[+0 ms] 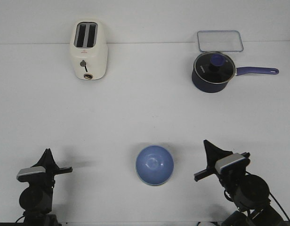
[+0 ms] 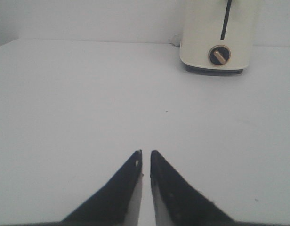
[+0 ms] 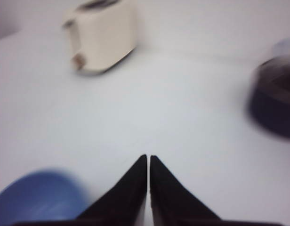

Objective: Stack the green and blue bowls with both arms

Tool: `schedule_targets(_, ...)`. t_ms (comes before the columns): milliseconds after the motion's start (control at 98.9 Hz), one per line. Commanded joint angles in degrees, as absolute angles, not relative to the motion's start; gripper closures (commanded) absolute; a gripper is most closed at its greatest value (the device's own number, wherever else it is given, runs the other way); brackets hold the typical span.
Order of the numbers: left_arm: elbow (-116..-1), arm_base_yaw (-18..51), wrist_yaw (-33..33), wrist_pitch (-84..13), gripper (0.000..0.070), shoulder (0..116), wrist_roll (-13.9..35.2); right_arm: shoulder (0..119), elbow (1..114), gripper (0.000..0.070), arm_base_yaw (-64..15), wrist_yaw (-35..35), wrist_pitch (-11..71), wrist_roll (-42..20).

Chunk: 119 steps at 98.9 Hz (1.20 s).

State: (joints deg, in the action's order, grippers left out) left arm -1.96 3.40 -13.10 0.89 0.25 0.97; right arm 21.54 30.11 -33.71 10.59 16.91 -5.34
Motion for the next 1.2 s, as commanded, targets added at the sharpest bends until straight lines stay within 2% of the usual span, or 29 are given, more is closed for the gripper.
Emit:
schedule_targets(0, -0.8, 3.4, -12.8, 1.6, 0.0685, 0.2, 1.0, 18.7, 26.6, 0.0689, -24.3, 5.5, 15.1, -1.1)
schedule_targets(142, -0.8, 3.4, -12.8, 1.6, 0.0685, 0.2, 1.0, 10.3, 16.6, 0.0689, -6.7, -0.6, 10.4, -1.5)
schedule_targets(273, -0.8, 3.4, -12.8, 1.6, 0.0685, 0.2, 1.0, 5.2, 9.1, 0.0689, 0.8, -1.9, 8.4, -3.0)
schedule_targets(546, -0.8, 3.4, -12.8, 1.6, 0.0685, 0.2, 1.0, 0.2, 0.6, 0.0689, 1.6, -1.5, 6.2, -2.8)
schedule_targets(1193, -0.8, 3.4, -12.8, 1.7, 0.0685, 0.2, 1.0, 0.1, 0.7, 0.0689, 1.6, -1.5, 5.8, -3.2)
